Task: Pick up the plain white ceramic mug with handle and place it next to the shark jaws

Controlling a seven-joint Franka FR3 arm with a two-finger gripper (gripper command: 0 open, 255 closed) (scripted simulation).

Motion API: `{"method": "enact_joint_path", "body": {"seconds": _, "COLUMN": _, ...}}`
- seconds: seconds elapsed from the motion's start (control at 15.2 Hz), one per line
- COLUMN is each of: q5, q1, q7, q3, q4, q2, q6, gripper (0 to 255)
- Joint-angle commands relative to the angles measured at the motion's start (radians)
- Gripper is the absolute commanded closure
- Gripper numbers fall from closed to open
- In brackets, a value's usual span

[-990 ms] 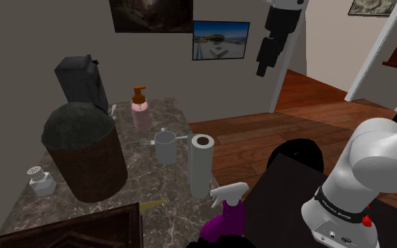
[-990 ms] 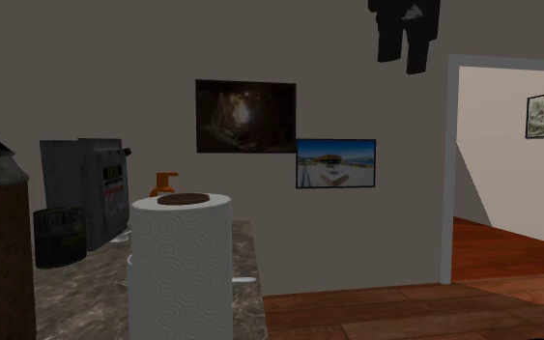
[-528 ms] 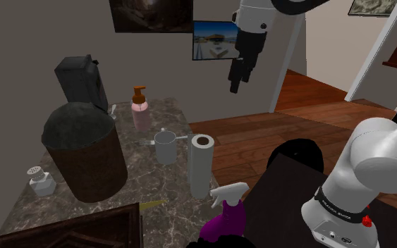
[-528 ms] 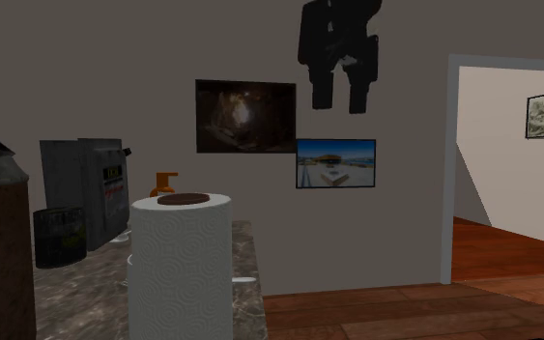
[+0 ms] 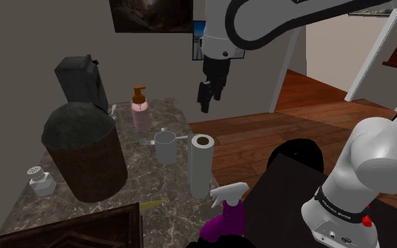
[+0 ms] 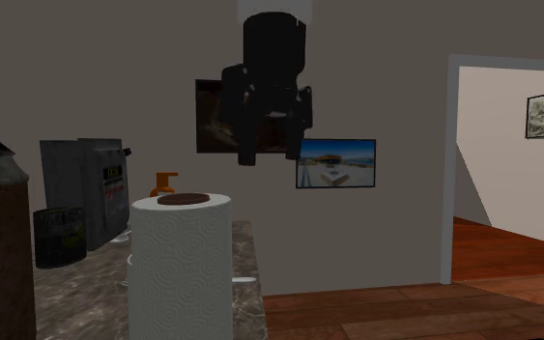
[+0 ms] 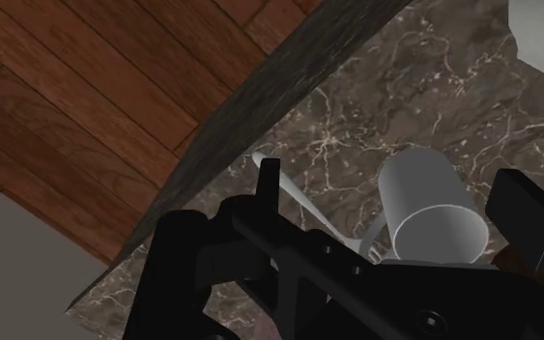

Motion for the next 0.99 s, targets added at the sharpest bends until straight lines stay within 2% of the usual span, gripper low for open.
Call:
{"method": "enact_joint_path", "body": {"seconds": 0.0, "q5": -0.004, "q1": 0.006, "q7": 0.014, "q3": 0.020, "q4": 0.030, "q2": 0.067, "q6": 0.034, "gripper": 0}}
{"method": "enact_joint_path", "body": {"seconds": 0.4, "q5": -0.041, "q1": 0.027, "q7": 0.067, "q3": 0.077, "q4": 0.124, "q2": 0.272, "q6": 0.132, "gripper": 0}}
{"method": "enact_joint_path", "body": {"seconds": 0.92, "q5": -0.136, "q1": 0.081, "q7": 0.147, "q3": 0.122, "q4": 0.312, "q2": 0.563, "q6": 0.207, "gripper": 0}}
